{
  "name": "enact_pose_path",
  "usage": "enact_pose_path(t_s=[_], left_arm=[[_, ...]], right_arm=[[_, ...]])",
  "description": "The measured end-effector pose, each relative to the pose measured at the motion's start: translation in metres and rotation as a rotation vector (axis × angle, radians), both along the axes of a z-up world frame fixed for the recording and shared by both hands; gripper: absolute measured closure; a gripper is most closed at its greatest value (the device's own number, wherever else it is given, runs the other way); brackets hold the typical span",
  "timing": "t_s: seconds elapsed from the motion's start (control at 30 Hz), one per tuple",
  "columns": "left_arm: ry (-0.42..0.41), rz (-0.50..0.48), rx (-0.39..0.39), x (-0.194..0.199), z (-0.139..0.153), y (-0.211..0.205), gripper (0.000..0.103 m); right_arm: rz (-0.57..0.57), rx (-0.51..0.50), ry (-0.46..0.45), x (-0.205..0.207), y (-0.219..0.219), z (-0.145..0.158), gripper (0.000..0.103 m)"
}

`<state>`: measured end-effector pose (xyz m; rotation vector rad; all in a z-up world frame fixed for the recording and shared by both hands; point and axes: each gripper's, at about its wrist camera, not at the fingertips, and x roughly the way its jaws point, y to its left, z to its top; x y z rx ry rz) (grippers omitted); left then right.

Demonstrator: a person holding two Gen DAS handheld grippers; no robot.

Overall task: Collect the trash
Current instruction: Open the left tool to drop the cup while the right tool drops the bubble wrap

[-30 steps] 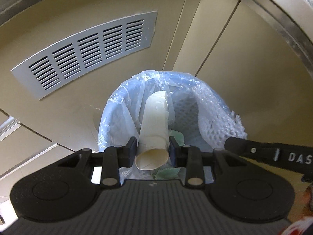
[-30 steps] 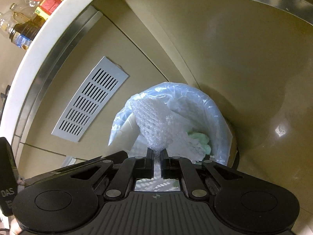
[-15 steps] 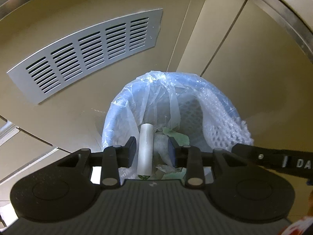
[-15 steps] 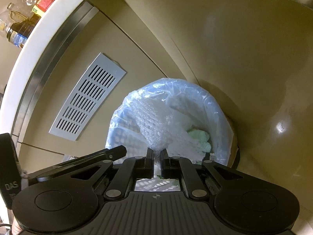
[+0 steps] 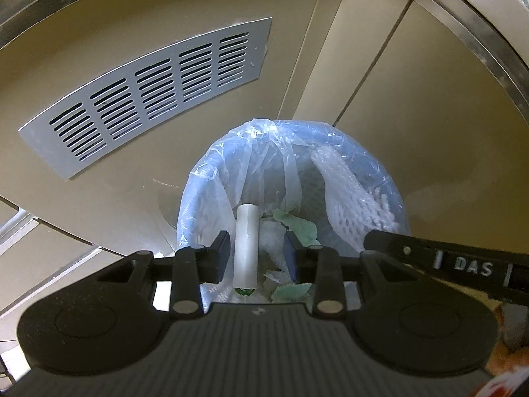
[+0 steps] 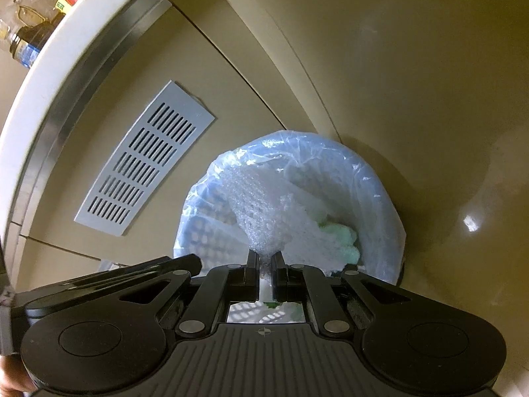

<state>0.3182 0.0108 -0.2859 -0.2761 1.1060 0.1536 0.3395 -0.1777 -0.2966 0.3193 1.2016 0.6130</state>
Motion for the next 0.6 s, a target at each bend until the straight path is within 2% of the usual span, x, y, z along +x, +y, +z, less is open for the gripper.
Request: enact_pose_path(t_s=[0.03,0.1,0.17,0.2,0.6], left_arm=[[0.001,-0.001,-0.001,0.0,0.0,0.0,0.072],[0.003,-0.005,0.0,0.0,0.001,0.001,0.072],[0.007,-0.01,0.004,-0.001,0.002,0.001,0.072],[0.007,-0.012,0.008,-0.002,0.002,0.001,0.072],[0.016,-0.024,-0.006,-0.018,0.015,0.003,0.071]], right_arm=[[-0.002,-0.009,0.008,0.001,0.001,-0.003,0.096],[-0.013,-0.02,0.026,0.004,0.001,-0.011,0.089],[-0.027,-0.028,0.026,0.005,0.0,-0.015,0.046],[-0.038,-0.028,0.015,0.004,-0.002,-0.015,0.044],[-0.033,-0.061,0.032,-0.007,-0.009,-0.003,0.043]])
